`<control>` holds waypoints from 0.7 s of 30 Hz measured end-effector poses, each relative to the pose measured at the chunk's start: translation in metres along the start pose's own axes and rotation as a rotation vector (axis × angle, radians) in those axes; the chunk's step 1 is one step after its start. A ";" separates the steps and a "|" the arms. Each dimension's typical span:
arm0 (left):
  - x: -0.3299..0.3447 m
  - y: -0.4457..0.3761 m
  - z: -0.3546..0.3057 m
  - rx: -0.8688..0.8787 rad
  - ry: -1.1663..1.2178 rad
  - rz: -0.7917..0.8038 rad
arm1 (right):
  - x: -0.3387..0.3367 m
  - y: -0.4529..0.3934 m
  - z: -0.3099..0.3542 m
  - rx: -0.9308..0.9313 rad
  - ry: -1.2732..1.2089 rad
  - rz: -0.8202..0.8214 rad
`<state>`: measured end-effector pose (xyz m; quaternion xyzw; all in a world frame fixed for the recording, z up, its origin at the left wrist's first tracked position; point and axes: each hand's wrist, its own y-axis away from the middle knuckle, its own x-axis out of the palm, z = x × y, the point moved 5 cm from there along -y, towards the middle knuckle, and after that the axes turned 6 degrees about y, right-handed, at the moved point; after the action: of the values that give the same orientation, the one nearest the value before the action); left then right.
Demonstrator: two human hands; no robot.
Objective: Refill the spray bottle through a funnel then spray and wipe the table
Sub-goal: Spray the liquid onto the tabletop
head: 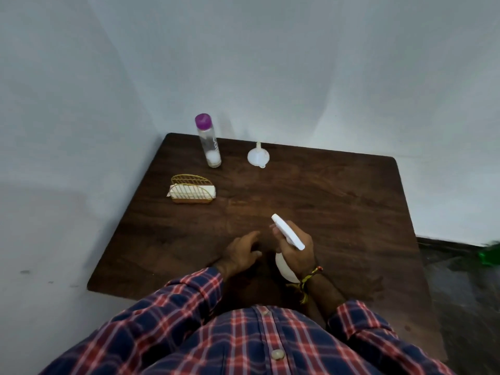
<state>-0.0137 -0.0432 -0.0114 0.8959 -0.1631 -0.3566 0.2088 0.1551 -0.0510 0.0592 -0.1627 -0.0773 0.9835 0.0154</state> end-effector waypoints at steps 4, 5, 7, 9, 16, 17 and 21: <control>-0.031 0.006 0.043 -0.168 -0.172 -0.062 | 0.014 -0.015 -0.007 0.047 0.216 0.039; -0.038 0.007 0.052 -0.200 -0.210 -0.058 | 0.018 -0.018 -0.007 0.064 0.274 0.058; -0.050 0.008 0.072 -0.299 -0.263 -0.022 | 0.024 -0.027 -0.005 0.117 0.362 0.082; -0.054 0.008 0.085 -0.351 -0.292 0.057 | 0.025 -0.036 -0.004 0.234 0.372 0.082; -0.054 -0.011 0.095 -0.394 -0.351 0.160 | 0.036 -0.072 0.000 0.572 0.467 0.032; -0.054 -0.012 0.094 -0.407 -0.339 0.166 | 0.040 -0.075 0.001 0.585 0.497 0.059; -0.057 -0.009 0.089 -0.438 -0.311 0.190 | 0.055 -0.084 0.001 0.538 0.604 0.126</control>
<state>-0.1146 -0.0335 -0.0415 0.7447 -0.1953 -0.4953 0.4024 0.1034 0.0345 0.0563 -0.4387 0.2009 0.8757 0.0189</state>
